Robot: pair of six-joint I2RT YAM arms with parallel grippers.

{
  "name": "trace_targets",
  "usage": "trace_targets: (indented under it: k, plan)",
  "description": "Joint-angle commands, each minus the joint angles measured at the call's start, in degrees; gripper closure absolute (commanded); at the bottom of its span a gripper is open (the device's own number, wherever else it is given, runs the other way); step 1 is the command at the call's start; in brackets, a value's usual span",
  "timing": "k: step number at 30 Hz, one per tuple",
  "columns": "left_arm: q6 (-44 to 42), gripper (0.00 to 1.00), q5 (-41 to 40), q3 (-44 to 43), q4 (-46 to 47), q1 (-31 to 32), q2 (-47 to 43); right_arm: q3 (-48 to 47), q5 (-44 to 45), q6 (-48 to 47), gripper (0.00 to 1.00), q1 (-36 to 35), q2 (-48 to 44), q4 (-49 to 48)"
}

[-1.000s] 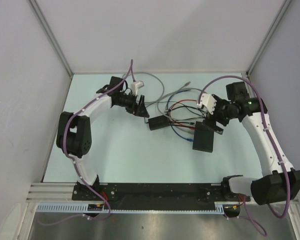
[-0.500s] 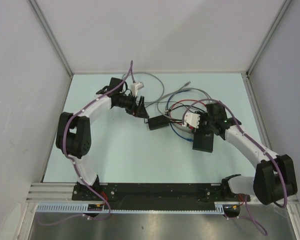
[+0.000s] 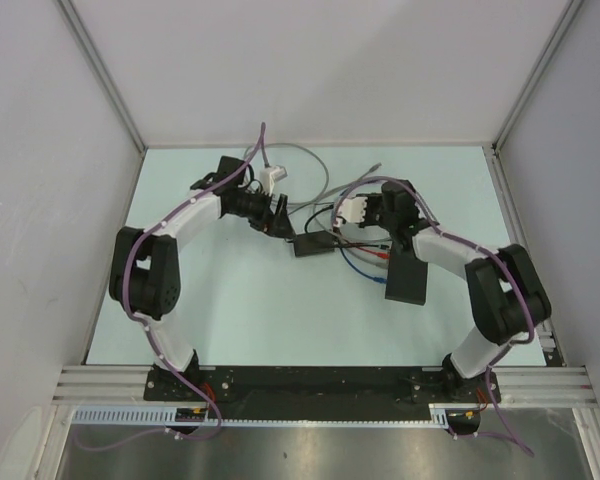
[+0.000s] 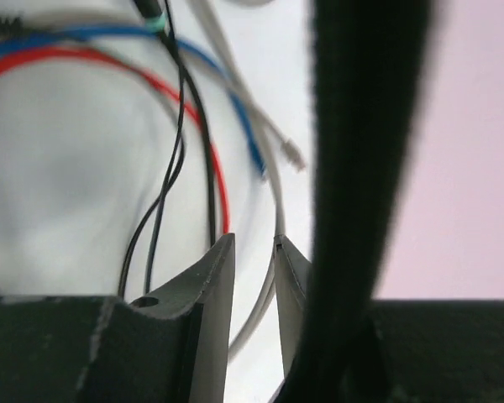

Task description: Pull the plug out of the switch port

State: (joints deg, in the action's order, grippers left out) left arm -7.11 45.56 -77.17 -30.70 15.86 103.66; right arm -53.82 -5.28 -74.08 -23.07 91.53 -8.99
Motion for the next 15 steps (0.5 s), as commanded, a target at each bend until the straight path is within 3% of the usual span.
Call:
trace_targets:
  k: [1,4,7,11,15]
  plan:
    - [-2.3,0.17,0.7,1.1,-0.1,-0.7,-4.7,-4.7,4.7,0.3,0.69,-1.9,8.8,-14.8]
    - [-2.2,0.17,0.7,2.9,1.0,-1.7,-7.1,-9.2,9.7,3.8,0.69,-2.2,13.5,-19.1]
    - [-1.2,0.17,1.9,5.2,2.4,-2.8,-10.2,-12.5,9.9,6.4,0.63,-2.2,15.4,-16.5]
    - [-3.1,0.17,2.8,6.9,3.3,-3.1,-13.7,-12.5,12.2,8.3,0.18,-2.1,14.2,-14.3]
    - [-4.1,0.17,2.2,7.0,3.2,-3.1,-15.1,-12.6,13.8,12.0,0.07,-1.3,8.4,-7.3]
